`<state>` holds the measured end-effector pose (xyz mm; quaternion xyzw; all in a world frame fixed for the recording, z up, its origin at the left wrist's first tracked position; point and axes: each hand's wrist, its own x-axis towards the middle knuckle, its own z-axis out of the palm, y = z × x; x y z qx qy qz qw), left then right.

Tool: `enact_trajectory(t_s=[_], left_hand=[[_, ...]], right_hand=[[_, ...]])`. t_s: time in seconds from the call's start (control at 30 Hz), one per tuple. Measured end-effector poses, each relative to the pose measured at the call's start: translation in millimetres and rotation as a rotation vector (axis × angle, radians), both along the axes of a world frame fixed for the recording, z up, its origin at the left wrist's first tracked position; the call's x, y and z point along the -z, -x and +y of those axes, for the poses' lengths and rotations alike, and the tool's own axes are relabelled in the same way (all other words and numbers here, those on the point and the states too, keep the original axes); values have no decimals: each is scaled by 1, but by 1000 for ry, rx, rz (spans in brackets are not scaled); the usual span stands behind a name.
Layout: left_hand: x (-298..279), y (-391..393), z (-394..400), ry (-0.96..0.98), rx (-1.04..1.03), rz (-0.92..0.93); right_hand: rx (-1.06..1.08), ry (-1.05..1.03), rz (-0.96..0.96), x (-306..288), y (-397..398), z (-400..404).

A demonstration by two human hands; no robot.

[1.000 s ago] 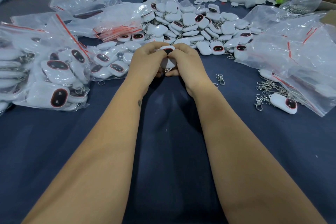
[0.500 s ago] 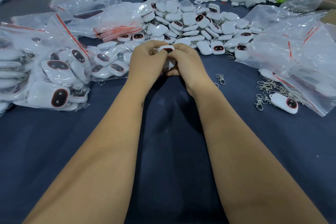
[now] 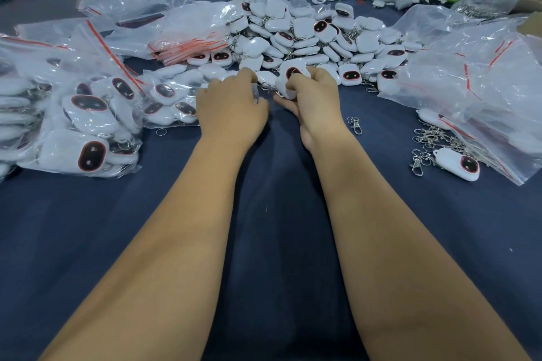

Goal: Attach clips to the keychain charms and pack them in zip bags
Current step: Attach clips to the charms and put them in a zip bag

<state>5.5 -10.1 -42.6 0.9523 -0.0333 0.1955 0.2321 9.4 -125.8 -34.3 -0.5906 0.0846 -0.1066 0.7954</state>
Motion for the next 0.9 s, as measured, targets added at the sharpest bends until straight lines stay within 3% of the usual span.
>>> enact_trajectory(t_s=[0.17,0.3,0.47,0.77,0.9], left_hand=[[-2,-1,0,-62,-105,-53],[-1,-3,2,-186,-216,48],[-1,-2,0,-194,-179,79],[-7,-1,2,219,-109,-21],[-8,0,0,289,-100,-25]], right_hand=[[9,15,-18,0,-2,-2],[-14,-46,-57,-1,0,-1],[-66,-113,-51,-1,0,1],[-182,-223,-146,-3,0,6],[-216,-229,-141,-2,1,8]])
